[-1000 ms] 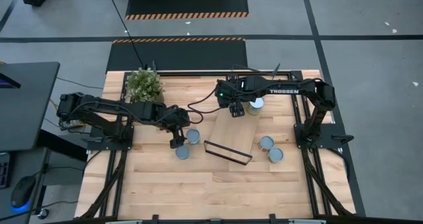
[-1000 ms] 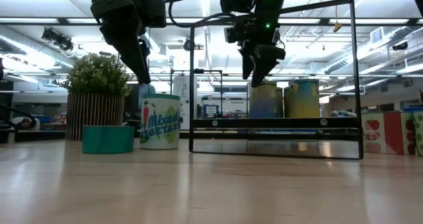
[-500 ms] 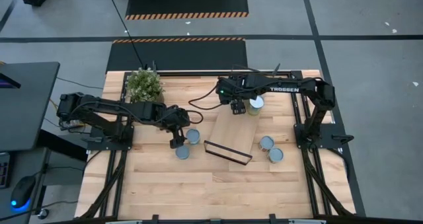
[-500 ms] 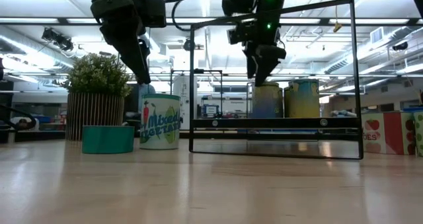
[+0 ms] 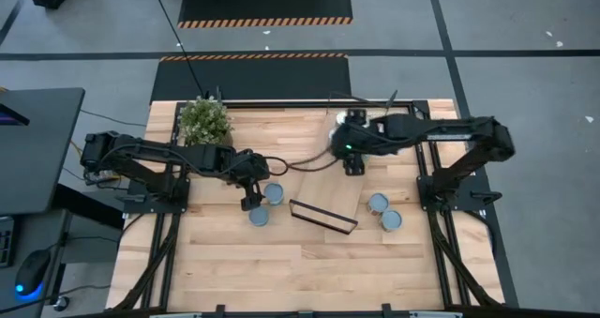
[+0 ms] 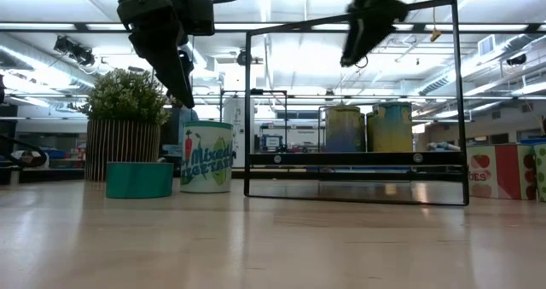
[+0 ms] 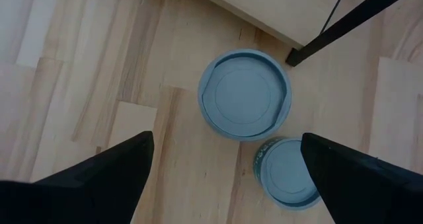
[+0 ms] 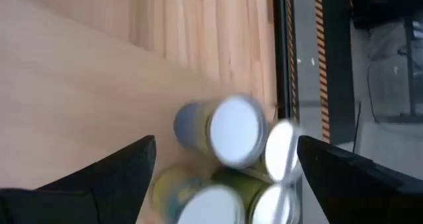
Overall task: Pick and place cans onto a shelf
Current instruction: Adjust the canned carrots on the shelf
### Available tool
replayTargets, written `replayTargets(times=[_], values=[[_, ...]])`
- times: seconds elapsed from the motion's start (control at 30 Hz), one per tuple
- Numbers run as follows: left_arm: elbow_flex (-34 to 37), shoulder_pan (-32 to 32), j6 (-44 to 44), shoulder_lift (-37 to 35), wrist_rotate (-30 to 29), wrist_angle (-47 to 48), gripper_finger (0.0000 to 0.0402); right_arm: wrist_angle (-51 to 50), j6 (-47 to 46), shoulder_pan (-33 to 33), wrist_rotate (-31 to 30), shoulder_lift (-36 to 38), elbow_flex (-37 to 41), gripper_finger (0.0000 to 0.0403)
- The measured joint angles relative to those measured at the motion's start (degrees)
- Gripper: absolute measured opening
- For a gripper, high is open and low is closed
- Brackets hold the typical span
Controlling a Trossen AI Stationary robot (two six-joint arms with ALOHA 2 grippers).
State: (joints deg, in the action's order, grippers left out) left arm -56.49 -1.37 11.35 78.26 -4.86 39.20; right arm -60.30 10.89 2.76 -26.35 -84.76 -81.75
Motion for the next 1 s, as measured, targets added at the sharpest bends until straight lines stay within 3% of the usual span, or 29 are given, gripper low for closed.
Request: replayTargets(times=[0.3,0.53,1.0], values=[[0.0,0.0,0.0,0.0,0.0,-0.1,0.0388,0.1,-10.1,-3.8,-9.5,11.4,17.6,0.0375],[0.0,0.0,0.0,0.0,0.0,-0.1,0.0388,0.5,-11.7,-4.1,-17.2,15.2,26.6,0.0375],[0.0,0.0,1.1,0.0,0.0,-1.1,0.0388,7.7,-6.6,2.4,-17.6,15.5,31.2,0.0375]])
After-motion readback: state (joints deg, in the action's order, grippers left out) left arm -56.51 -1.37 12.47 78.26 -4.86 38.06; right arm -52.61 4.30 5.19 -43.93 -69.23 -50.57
